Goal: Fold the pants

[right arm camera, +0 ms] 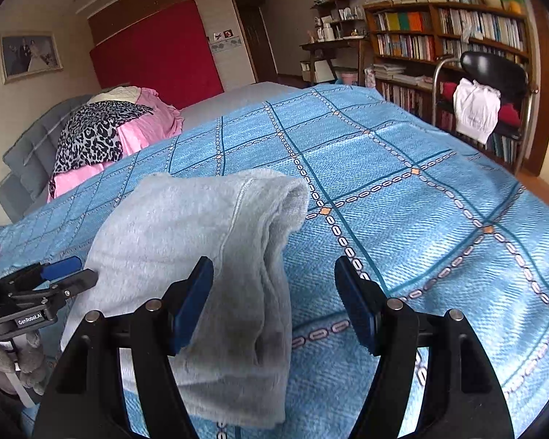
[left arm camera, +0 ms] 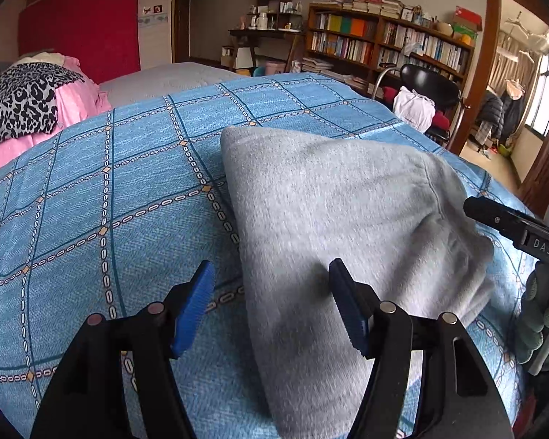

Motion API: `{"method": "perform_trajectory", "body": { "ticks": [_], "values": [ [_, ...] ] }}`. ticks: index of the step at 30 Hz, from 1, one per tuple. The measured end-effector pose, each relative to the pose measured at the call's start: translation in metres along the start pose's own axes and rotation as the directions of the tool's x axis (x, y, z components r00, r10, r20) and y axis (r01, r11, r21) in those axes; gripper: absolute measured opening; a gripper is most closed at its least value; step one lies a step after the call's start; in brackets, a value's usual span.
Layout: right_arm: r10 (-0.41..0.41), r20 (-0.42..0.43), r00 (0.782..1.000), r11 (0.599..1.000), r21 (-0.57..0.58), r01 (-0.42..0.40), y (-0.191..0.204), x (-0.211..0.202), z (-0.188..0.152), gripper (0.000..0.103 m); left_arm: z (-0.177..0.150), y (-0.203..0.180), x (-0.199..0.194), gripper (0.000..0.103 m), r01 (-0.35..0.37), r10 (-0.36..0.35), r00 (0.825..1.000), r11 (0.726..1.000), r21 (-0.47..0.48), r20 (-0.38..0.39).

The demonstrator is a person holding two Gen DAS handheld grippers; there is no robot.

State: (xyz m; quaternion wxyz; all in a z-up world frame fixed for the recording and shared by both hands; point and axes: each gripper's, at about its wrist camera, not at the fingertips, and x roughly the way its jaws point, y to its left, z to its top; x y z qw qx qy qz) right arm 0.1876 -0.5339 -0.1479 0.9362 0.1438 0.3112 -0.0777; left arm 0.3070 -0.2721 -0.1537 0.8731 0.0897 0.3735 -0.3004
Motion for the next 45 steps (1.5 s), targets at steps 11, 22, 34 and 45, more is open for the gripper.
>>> {"method": "perform_trajectory", "body": {
  "ticks": [11, 22, 34, 45],
  "values": [
    [-0.108, -0.109, 0.988, 0.993, -0.064, 0.102, 0.013, 0.012, -0.049, 0.085, -0.043, -0.023, -0.006, 0.066, -0.076, 0.077, 0.997, 0.990, 0.118, -0.001],
    [-0.163, -0.095, 0.982, 0.984, -0.080, 0.156, 0.018, 0.011, -0.056, 0.091, -0.052, -0.033, -0.009, 0.068, -0.150, 0.144, 0.988, 0.977, 0.148, 0.049],
    [-0.250, -0.002, 0.968, 0.965, -0.079, 0.249, 0.051, -0.018, -0.077, 0.093, -0.055, -0.029, -0.023, 0.069, -0.194, 0.184, 0.978, 0.976, 0.095, 0.102],
    [-0.274, 0.181, 0.944, 0.934, -0.184, 0.307, 0.090, -0.049, -0.093, 0.097, -0.057, -0.028, -0.041, 0.076, -0.197, 0.187, 0.969, 0.979, 0.048, 0.159]
  ]
}}
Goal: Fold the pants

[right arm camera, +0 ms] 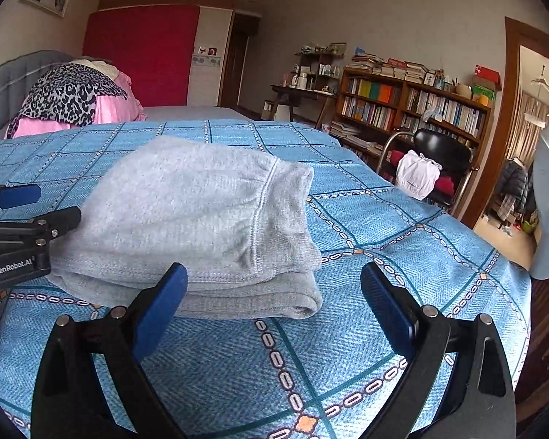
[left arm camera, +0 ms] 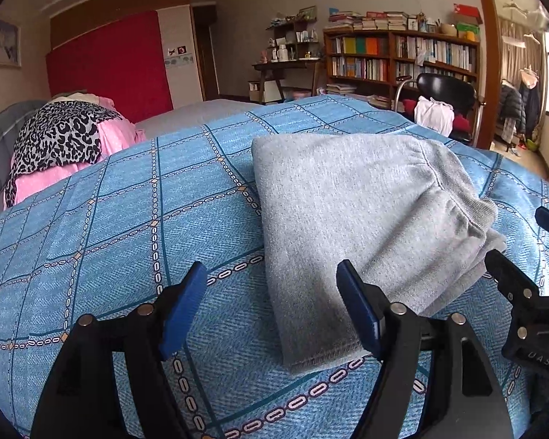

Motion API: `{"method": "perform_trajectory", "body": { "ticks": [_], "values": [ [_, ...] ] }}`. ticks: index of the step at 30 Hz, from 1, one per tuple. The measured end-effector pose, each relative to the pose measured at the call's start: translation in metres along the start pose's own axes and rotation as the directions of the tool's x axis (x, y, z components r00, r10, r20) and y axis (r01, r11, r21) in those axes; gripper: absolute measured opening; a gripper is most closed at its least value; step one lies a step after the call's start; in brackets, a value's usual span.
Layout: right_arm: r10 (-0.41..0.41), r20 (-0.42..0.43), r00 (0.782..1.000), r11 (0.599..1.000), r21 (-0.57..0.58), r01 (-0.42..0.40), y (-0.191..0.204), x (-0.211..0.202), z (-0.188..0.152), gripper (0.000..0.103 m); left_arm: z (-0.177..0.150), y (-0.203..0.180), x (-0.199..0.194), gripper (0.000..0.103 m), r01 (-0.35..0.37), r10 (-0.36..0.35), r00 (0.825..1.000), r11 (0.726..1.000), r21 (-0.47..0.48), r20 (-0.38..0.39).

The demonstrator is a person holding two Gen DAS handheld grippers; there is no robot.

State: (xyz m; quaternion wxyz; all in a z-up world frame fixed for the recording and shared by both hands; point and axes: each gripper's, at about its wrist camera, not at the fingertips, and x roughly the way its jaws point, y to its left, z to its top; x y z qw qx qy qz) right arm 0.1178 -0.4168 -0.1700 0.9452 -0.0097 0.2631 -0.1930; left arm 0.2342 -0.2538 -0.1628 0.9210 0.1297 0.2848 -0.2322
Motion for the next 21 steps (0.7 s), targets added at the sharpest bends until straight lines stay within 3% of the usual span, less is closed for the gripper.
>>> {"method": "perform_trajectory", "body": {
  "ticks": [5, 7, 11, 21],
  "values": [
    [0.079, 0.019, 0.997, 0.992, 0.099, -0.080, -0.002, -0.012, 0.005, 0.098, 0.001, -0.004, -0.008, 0.081, -0.005, 0.004, 0.999, 1.000, 0.014, 0.039],
    [0.090, 0.034, 0.995, 0.988, 0.125, -0.094, -0.003, -0.013, 0.009, 0.100, 0.003, -0.004, -0.012, 0.088, -0.010, 0.010, 0.998, 1.000, 0.006, 0.060],
    [0.044, 0.013, 0.999, 0.990, 0.130, -0.045, 0.002, -0.007, 0.009, 0.100, 0.004, 0.000, -0.019, 0.091, -0.026, 0.029, 0.995, 0.999, -0.029, 0.097],
    [-0.012, 0.057, 0.998, 0.988, 0.152, 0.003, -0.003, -0.003, 0.020, 0.100, 0.010, 0.011, -0.028, 0.094, 0.001, 0.010, 0.988, 0.997, -0.076, 0.151]
  ]
}}
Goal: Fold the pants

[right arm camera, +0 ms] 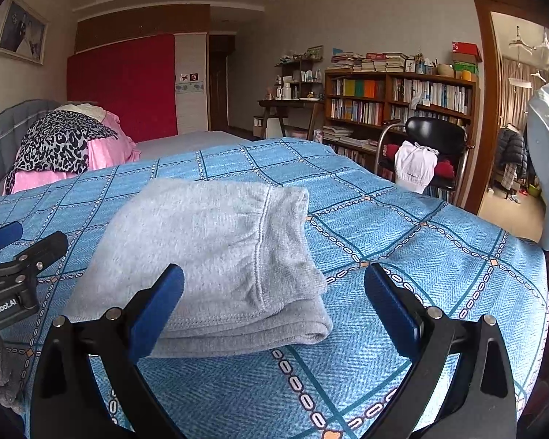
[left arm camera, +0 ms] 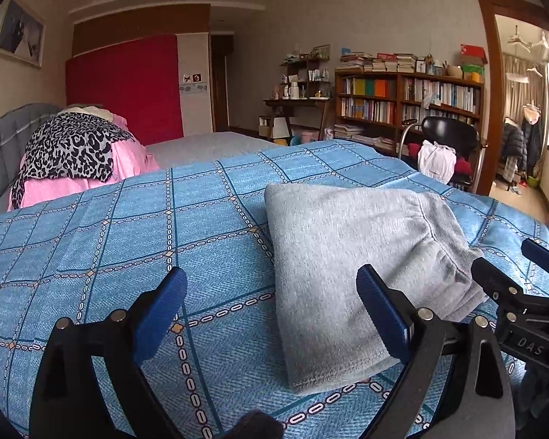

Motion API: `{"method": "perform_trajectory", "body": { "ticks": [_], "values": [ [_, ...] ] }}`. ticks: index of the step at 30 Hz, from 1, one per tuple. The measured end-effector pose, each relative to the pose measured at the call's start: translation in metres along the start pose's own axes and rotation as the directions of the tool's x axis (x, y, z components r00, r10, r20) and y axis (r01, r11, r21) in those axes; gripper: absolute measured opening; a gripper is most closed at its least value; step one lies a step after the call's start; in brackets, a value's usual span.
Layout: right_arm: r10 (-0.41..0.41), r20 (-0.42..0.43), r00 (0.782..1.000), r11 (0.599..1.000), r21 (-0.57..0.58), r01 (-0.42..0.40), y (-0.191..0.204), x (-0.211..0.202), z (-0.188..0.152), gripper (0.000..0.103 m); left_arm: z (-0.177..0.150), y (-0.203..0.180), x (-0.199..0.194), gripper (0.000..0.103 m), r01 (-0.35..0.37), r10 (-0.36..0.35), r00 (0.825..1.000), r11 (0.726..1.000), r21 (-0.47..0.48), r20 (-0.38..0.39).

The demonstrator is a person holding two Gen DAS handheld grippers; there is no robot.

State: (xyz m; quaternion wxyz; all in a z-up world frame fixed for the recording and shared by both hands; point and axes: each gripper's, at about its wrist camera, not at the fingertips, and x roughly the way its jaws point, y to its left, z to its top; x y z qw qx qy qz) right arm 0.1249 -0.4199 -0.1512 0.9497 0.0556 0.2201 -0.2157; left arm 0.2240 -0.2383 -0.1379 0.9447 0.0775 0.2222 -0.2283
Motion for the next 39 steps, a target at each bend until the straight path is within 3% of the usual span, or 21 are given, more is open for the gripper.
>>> {"method": "perform_trajectory", "body": {
  "ticks": [3, 11, 22, 39],
  "values": [
    [-0.038, -0.055, 0.998, 0.999, -0.012, 0.038, 0.002, 0.013, -0.002, 0.100, 0.000, -0.002, 0.002, 0.095, 0.008, -0.008, 1.000, 1.000, 0.007, -0.009],
    [-0.034, -0.036, 0.999, 0.999, 0.027, 0.035, -0.008, 0.011, -0.007, 0.100, -0.003, -0.004, 0.004, 0.095, 0.008, -0.008, 1.000, 1.000, 0.009, -0.018],
    [-0.051, -0.027, 0.998, 0.997, -0.063, 0.049, 0.010, 0.009, -0.009, 0.100, -0.006, -0.002, 0.011, 0.095, 0.013, -0.013, 0.999, 1.000, 0.001, -0.047],
    [-0.040, -0.041, 0.998, 0.996, -0.080, 0.037, 0.014, 0.013, -0.010, 0.100, -0.008, -0.003, 0.014, 0.095, 0.018, -0.018, 0.998, 1.000, 0.006, -0.055]
  ]
}}
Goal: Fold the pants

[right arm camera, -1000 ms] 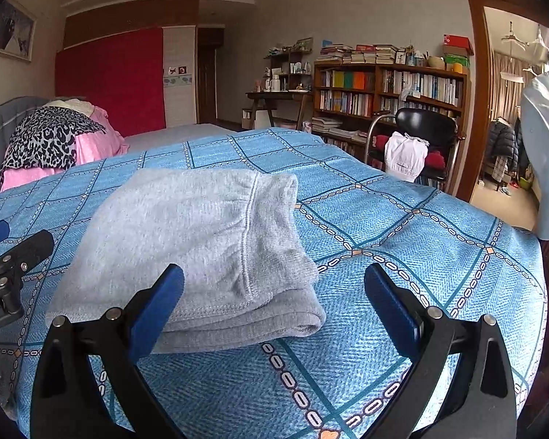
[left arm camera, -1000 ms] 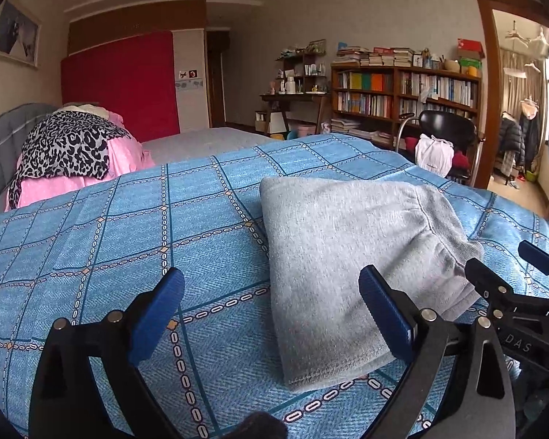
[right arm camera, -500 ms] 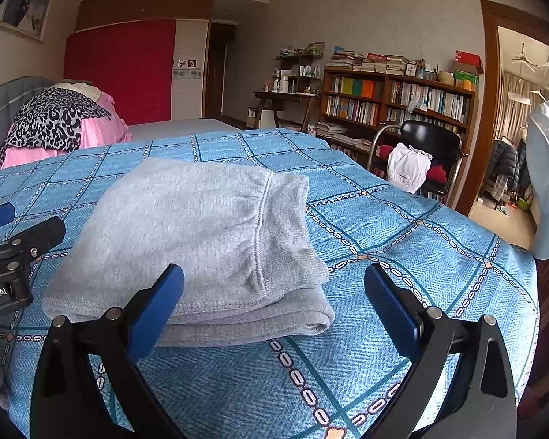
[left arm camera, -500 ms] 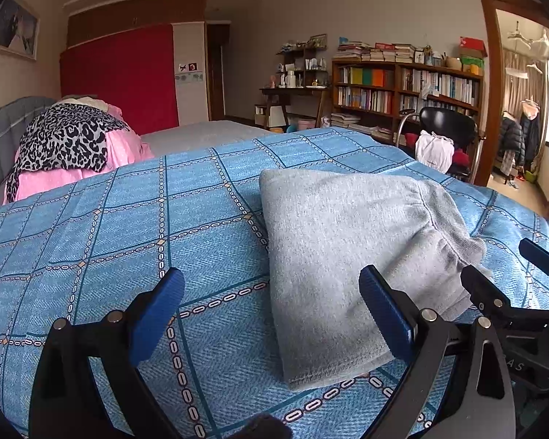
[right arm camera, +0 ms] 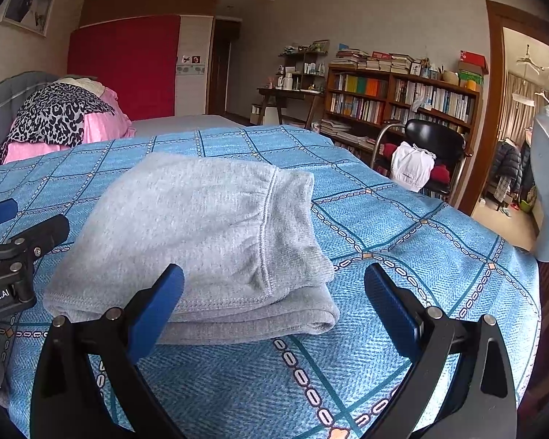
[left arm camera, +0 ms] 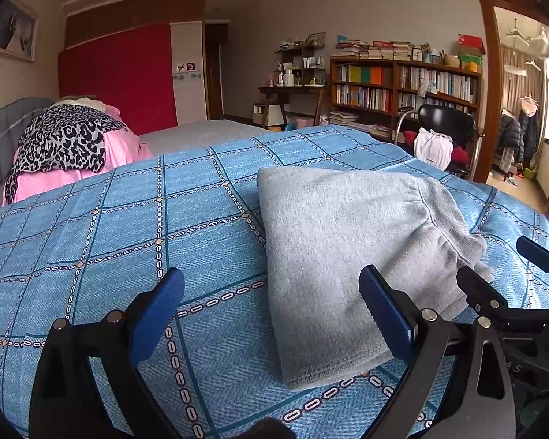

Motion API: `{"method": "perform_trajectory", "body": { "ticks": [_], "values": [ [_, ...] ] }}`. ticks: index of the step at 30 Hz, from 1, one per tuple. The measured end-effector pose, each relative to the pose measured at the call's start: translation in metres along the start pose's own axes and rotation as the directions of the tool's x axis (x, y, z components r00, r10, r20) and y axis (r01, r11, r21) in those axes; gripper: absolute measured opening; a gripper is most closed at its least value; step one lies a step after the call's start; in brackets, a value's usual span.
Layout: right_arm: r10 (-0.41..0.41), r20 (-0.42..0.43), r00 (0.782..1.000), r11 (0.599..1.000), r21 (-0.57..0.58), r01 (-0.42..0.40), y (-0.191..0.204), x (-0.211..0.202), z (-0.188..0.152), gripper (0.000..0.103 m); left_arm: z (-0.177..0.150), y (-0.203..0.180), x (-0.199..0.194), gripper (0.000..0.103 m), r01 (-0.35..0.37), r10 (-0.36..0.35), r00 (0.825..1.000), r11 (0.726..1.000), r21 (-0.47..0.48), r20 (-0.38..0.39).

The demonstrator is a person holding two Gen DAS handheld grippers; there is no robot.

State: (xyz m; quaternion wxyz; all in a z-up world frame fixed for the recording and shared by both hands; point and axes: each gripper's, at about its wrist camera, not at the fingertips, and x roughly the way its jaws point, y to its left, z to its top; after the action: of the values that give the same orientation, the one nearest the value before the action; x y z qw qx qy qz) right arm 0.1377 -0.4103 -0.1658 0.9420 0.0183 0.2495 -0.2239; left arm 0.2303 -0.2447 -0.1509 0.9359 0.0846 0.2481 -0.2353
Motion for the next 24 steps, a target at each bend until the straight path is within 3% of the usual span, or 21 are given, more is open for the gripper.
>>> {"method": "perform_trajectory", "body": {
  "ticks": [24],
  "values": [
    [0.006, -0.010, 1.000, 1.000, 0.007, -0.006, -0.0012, 0.0045, -0.0035, 0.100, 0.0002, -0.0025, 0.0006, 0.095, -0.005, 0.005, 1.000, 1.000, 0.023, 0.003]
  ]
}}
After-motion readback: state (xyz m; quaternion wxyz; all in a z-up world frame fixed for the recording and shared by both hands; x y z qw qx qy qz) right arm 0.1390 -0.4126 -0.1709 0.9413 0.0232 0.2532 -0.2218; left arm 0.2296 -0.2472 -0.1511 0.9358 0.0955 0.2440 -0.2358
